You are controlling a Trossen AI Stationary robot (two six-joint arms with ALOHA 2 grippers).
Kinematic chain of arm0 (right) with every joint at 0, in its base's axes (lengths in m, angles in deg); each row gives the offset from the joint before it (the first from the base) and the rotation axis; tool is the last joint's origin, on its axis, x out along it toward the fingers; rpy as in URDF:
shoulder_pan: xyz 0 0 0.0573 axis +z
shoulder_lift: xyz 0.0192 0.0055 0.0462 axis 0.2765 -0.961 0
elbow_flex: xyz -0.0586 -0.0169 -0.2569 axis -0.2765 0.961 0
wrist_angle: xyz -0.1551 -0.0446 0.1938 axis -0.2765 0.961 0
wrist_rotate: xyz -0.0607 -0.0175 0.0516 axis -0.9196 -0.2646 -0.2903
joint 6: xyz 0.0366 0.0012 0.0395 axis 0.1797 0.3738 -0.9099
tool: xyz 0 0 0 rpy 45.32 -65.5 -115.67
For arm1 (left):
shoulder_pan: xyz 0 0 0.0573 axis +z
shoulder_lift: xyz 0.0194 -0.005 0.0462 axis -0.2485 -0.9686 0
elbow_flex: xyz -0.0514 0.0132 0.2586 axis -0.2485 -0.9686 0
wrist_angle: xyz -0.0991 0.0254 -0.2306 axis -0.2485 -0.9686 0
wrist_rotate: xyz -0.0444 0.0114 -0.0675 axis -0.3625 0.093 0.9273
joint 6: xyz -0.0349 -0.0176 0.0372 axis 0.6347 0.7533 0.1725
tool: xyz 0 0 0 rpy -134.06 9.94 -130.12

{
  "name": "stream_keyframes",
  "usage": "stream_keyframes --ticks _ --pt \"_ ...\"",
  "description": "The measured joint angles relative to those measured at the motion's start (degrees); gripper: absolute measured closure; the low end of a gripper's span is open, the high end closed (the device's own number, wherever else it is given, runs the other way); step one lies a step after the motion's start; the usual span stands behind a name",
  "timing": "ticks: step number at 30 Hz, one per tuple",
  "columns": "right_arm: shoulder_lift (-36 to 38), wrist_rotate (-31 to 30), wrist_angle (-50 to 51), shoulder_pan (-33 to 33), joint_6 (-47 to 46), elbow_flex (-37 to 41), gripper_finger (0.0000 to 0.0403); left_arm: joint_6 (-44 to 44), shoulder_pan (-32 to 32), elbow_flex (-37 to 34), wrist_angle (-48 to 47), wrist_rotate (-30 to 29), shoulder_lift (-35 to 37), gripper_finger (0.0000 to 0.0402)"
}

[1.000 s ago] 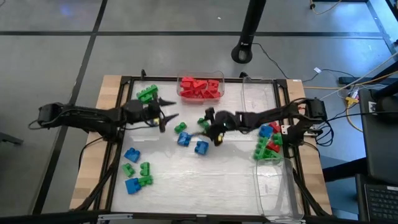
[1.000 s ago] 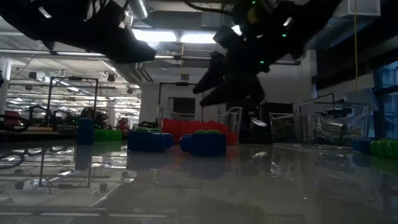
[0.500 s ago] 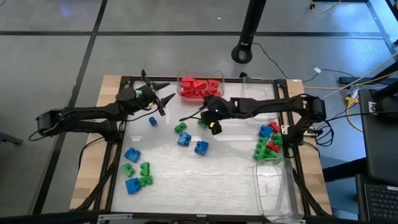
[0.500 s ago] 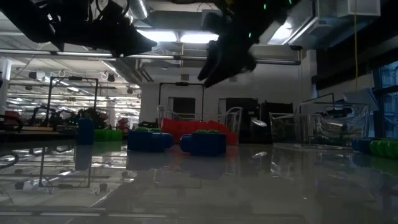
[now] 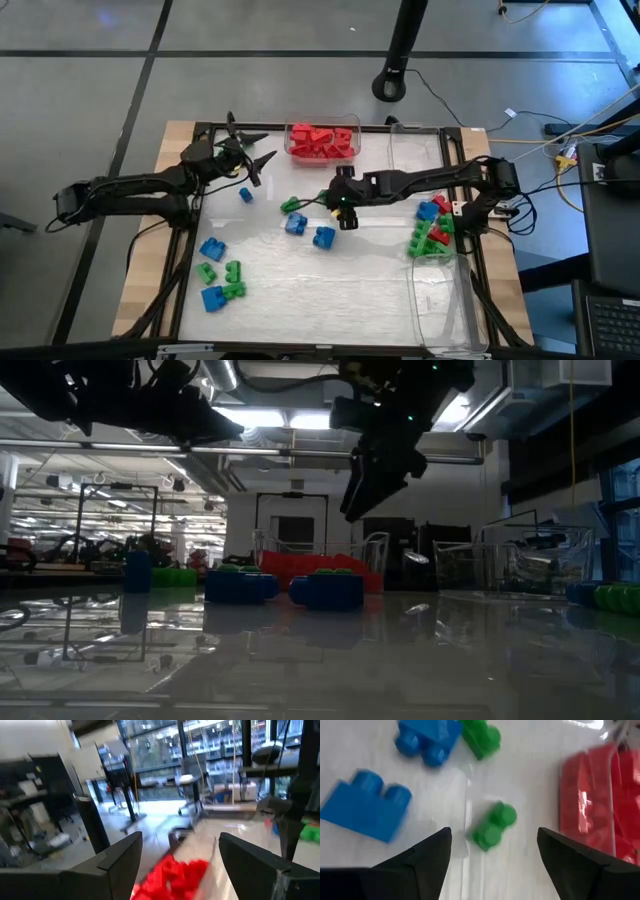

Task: Sort blocks
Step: Adjust the game pieces

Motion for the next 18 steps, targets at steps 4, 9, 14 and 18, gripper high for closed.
stream_keyframes --ticks 4,9,14,18 --pt "1.12 0.1 13.15 0.25 -1.8 -2.99 0.011 -4.8 0.27 0.01 1.58 -0.01 0.7 0.0149" --pt "4.66 -0.28 30.5 3.3 -9.0 -8.71 0.011 -8.54 0.82 -0.01 6.31 -0.06 1.17 0.0149" --pt "7.59 0.76 40.35 7.3 -20.78 -9.21 0.011 -11.41 0.83 -0.01 9.43 -0.03 1.21 0.0149" --pt "7.54 0.96 49.41 10.48 -31.42 -8.44 0.011 -13.07 0.85 -0.01 12.14 0.82 1.21 0.0149"
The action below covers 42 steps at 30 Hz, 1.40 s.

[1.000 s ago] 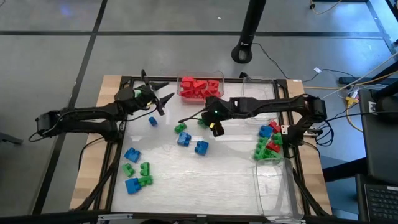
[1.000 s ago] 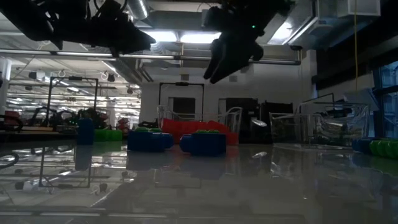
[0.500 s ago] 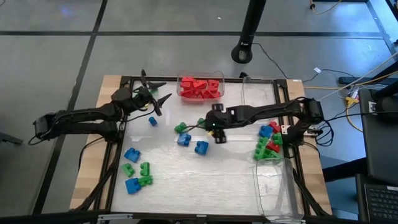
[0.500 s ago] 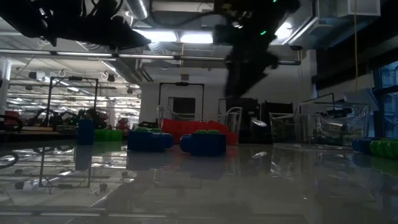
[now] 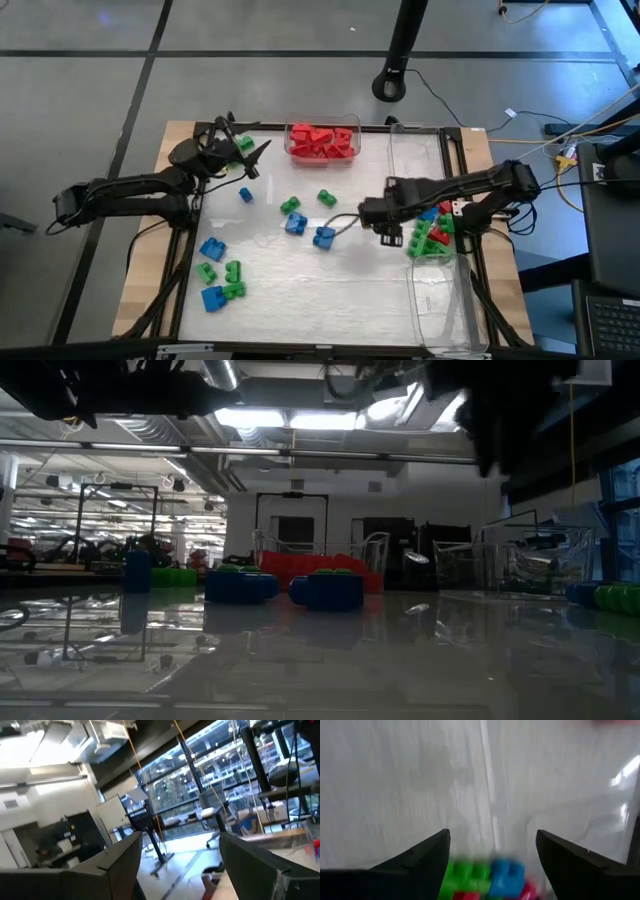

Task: Sort blocks
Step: Adjust the game pieces

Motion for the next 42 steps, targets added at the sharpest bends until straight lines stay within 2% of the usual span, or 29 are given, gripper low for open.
stream_keyframes --ticks 7,13,19,22,26,32,36,39,42 --pt "0.32 2.54 4.21 1.42 -13.15 7.76 0.011 -0.56 0.0 0.0 3.97 1.63 0.0 0.0149" --pt "1.02 7.53 4.35 1.23 -19.61 15.36 0.011 -0.59 -0.02 0.0 4.81 2.71 -0.02 0.0149" --pt "2.06 9.78 7.81 2.62 -26.2 16.81 0.011 -0.59 -0.02 0.0 5.1 2.74 -0.02 0.0149" --pt "3.04 7.84 10.7 3.3 -30.13 16.98 0.011 -0.55 -0.02 0.0 5.77 2.76 -0.02 0.0149" --pt "6.56 6.16 7.98 3.07 -32.2 20.58 0.011 -0.38 -0.02 0.0 6.04 2.76 -0.04 0.0149" --pt "13.19 7.56 4.17 3.15 -38.27 28.8 0.011 -1.83 -0.02 0.0 6.39 2.75 -0.04 0.0149" --pt "16.39 4.5 -2.49 3.1 -40.33 33.27 0.011 -1.83 -0.02 0.0 7.35 2.75 -0.04 0.0149" --pt "16.98 4.43 -6.62 3.11 -38.33 35.91 0.011 -1.44 -0.02 0.02 7.66 2.76 -0.04 0.0149" --pt "16.96 8.28 -12.27 3.15 -31.87 38.16 0.011 -1.63 -0.02 0.02 7.64 2.76 -0.04 0.0149"
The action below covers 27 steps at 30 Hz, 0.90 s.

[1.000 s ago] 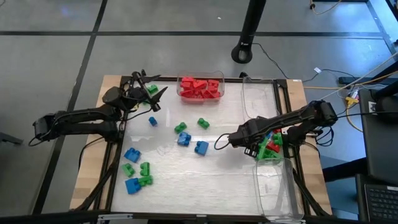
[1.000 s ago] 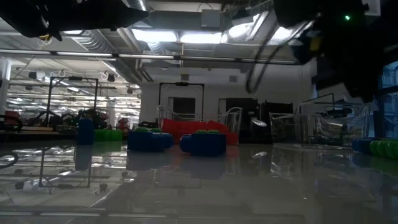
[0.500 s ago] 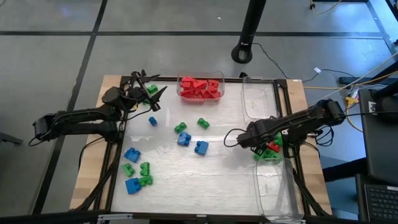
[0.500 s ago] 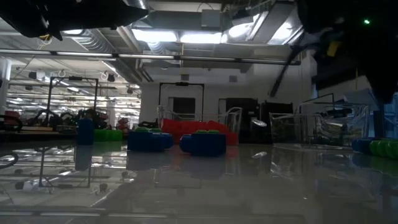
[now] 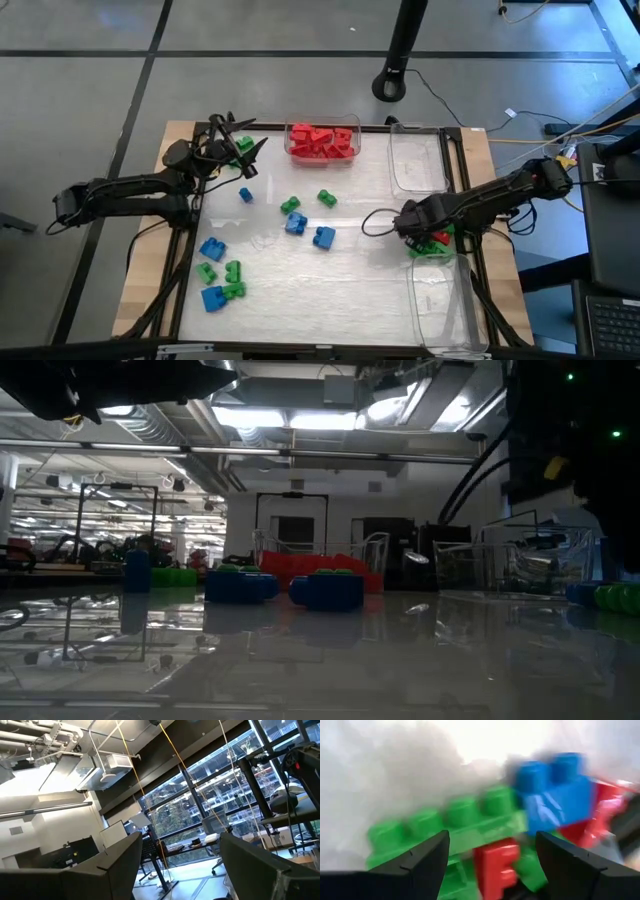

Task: Sort blocks
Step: Adjust the game pieces

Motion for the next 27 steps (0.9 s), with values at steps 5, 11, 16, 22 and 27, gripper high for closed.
stream_keyframes --ticks 5,11,16,22,27 --pt "0.0 1.75 -4.66 -0.09 6.29 2.04 0.011 0.06 0.0 -0.02 -0.02 0.0 0.0 0.0149" --pt "0.02 1.83 -5.9 -0.08 7.49 3.92 0.011 0.28 0.0 0.0 -0.04 0.0 0.0 0.0149" --pt "0.22 1.88 -6.87 -0.09 6.54 6.15 0.011 0.43 0.0 0.0 -0.04 0.0 0.0 0.0149" --pt "0.0 -0.57 -12.11 -0.06 11.17 6.69 0.011 0.43 0.0 0.0 0.12 0.0 0.0 0.0149" --pt "-0.04 -3.74 -22.93 -0.07 16.25 6.73 0.011 0.46 0.0 0.0 0.22 0.0 0.0 0.0149"
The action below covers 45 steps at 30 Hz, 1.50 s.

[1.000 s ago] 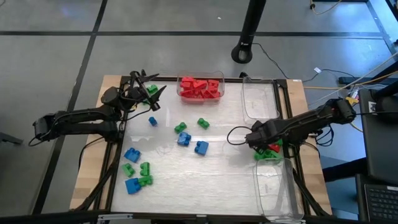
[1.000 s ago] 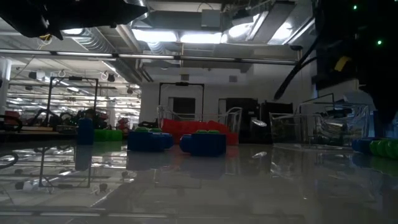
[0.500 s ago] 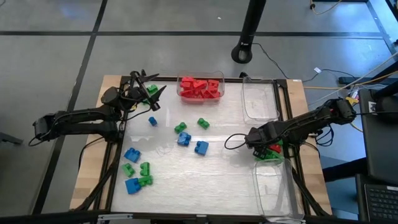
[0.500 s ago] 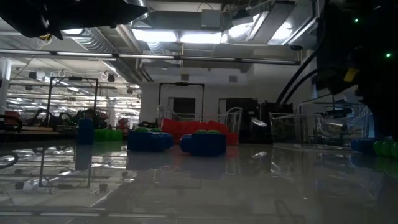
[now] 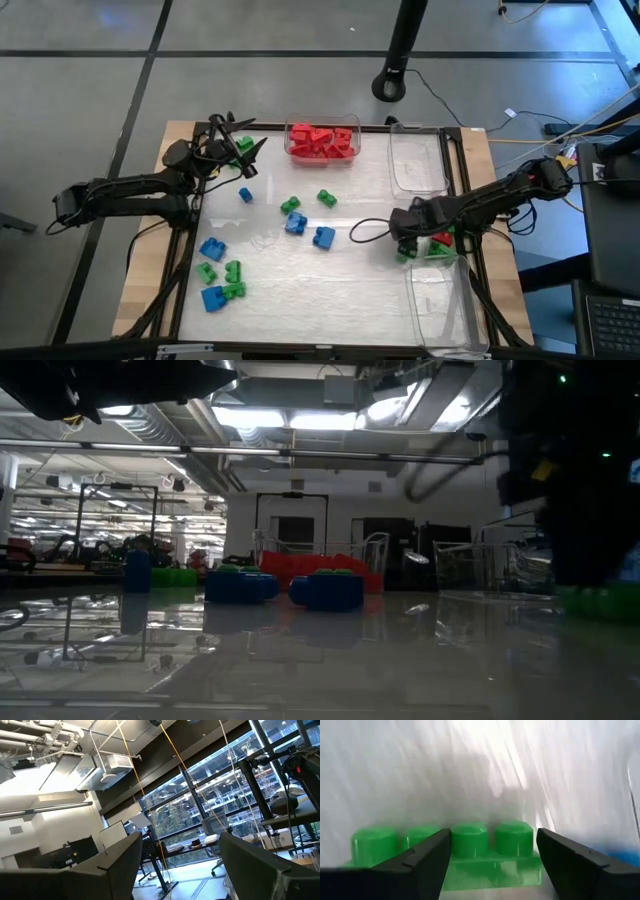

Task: Sort blocks
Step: Adjust the game pieces

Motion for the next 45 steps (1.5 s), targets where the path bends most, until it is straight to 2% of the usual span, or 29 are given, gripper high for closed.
stream_keyframes --ticks 4,7,11,15,19,22,28,34,40,45 --pt "-0.09 -3.39 -8.8 0.0 5.19 0.09 0.011 0.0 -0.02 0.0 0.0 0.0 -0.01 0.0149" --pt "-0.09 -4.98 -9.2 -0.68 7.62 -1.41 0.011 0.0 -0.02 0.0 0.0 0.0 0.0 0.0149" --pt "-0.07 -5.05 0.1 -2.2 7.27 -7.24 0.011 -0.01 -0.02 0.0 0.0 -0.01 -0.01 0.0149" --pt "-0.01 -2.81 13.88 -2.34 1.19 -13.17 0.011 0.0 -0.02 0.0 -0.03 0.0 0.0 0.0149" --pt "-0.01 3.16 22.35 -1.42 -6.09 -13.55 0.011 -0.01 -0.02 0.0 -0.3 -0.01 -0.01 0.0149" --pt "-0.01 4.59 25.0 -0.94 -10.15 -11.57 0.011 0.06 -0.04 0.0 -0.44 0.0 -0.01 0.0149" --pt "0.21 2.46 24.41 -1.87 -14.61 -4.43 0.011 0.77 -0.04 0.0 -0.4 0.0 -0.01 0.0149" --pt "0.13 -1.67 17.83 -2.4 -13.0 1.04 0.011 0.74 -0.04 0.0 -0.29 -0.02 -0.02 0.0149" --pt "0.28 -3.77 13.06 -2.25 -8.53 2.1 0.011 1.03 -0.04 0.0 -0.28 -0.02 -0.01 0.0149" --pt "0.16 -3.46 7.95 -2.28 -2.22 -0.6 0.011 1.05 -0.04 0.0 -0.28 0.0 0.0 0.0149"
